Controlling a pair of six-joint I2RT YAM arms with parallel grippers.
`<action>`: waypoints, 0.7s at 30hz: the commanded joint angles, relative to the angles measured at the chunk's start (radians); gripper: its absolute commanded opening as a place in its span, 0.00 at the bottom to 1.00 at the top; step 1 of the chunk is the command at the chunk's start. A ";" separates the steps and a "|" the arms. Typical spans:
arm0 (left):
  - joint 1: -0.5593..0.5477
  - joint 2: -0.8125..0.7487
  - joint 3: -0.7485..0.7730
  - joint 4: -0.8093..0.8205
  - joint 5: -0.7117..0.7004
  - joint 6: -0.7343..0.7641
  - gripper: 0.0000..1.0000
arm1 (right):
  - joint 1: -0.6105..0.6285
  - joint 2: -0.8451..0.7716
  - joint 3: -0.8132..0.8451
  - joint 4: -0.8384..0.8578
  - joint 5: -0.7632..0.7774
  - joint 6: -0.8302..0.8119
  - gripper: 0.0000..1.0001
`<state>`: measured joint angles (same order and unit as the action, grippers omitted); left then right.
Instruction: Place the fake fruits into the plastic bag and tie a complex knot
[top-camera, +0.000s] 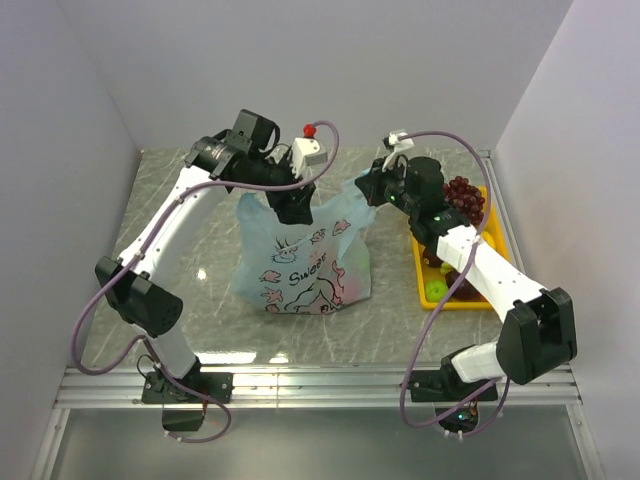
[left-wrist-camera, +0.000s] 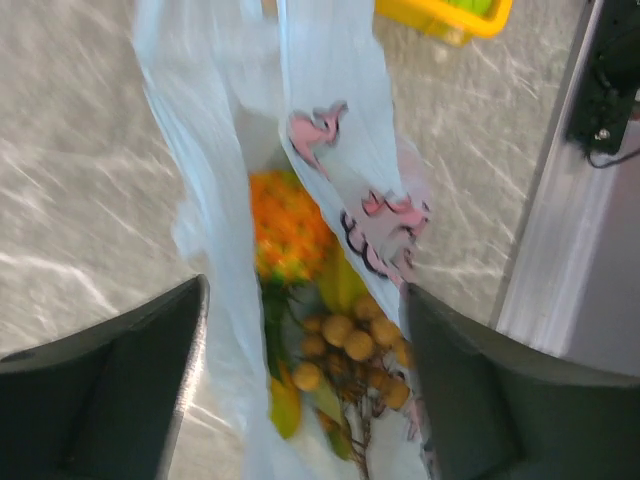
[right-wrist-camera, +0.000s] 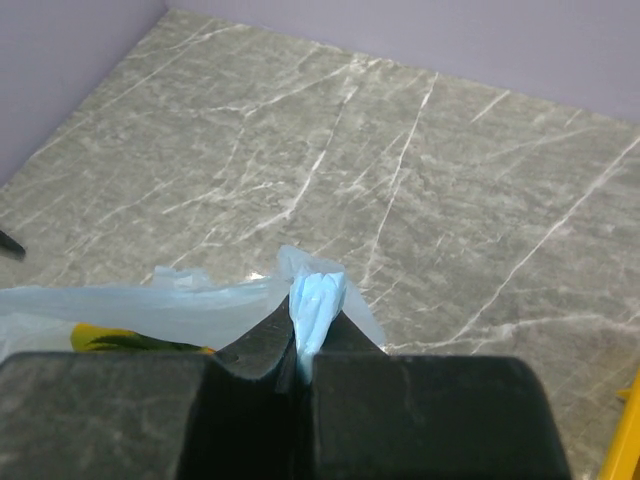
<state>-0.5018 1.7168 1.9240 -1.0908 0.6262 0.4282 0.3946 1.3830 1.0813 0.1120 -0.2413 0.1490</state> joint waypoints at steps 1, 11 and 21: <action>-0.029 -0.039 0.096 0.028 0.001 0.027 0.99 | 0.000 -0.056 0.051 0.028 -0.012 -0.039 0.00; -0.241 -0.187 -0.328 0.321 -0.388 0.175 0.99 | -0.014 -0.087 0.074 -0.067 -0.067 -0.032 0.00; -0.244 -0.229 -0.586 0.744 -0.623 0.248 0.99 | -0.045 -0.217 -0.010 -0.172 -0.265 -0.089 0.00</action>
<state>-0.7422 1.5303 1.3499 -0.5217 0.0723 0.6353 0.3580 1.2255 1.0939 -0.0315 -0.4129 0.1055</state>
